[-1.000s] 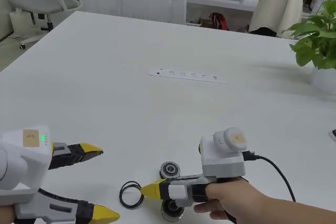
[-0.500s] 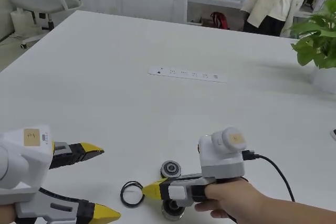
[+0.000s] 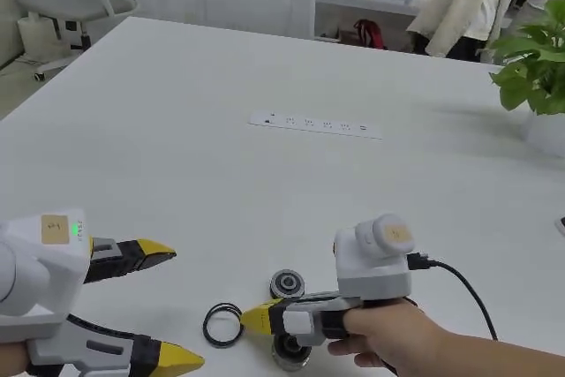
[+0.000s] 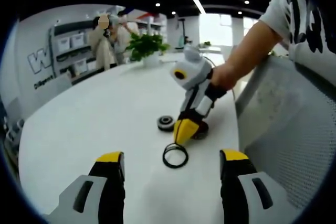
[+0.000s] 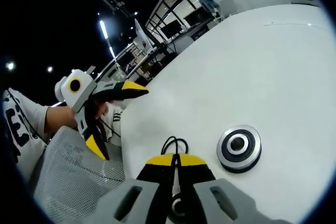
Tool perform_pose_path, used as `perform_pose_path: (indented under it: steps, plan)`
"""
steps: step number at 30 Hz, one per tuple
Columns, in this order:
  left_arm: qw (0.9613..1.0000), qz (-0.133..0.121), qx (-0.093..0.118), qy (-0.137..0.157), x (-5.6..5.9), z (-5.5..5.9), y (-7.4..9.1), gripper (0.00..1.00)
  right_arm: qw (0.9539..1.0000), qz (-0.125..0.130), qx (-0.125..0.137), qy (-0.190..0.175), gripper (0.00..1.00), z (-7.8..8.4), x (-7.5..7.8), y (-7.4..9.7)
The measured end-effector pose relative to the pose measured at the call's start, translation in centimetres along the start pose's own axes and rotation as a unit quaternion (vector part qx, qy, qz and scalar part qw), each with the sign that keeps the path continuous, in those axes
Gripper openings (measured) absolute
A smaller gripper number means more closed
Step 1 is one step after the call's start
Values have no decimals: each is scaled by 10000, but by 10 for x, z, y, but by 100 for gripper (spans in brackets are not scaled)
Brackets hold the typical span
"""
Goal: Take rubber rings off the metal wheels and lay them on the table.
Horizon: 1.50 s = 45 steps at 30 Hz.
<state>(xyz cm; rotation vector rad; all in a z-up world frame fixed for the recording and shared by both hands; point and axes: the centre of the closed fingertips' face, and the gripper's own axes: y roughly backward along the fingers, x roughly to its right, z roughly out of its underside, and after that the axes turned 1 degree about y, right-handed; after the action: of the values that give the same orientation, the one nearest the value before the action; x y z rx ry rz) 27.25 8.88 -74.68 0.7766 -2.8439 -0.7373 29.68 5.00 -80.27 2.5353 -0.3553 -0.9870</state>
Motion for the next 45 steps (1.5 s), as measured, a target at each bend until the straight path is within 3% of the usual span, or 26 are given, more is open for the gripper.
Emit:
perform_pose_path:
  steps: [12,23,33,45]
  plan:
    - [10000,-9,-3,-15,0,-1,1,75,9999,110,30,81,2,-2,5,1]
    - [10000,10,0,-27,-1,-4,-1,75,9998,52,132,157,5,-8,3,6]
    - [10000,44,6,-42,-3,-9,-5,75,9986,-89,326,411,9,-21,-7,15]
    - [9999,14,102,-70,-8,-21,-9,75,9960,-69,400,791,12,-27,-11,23]
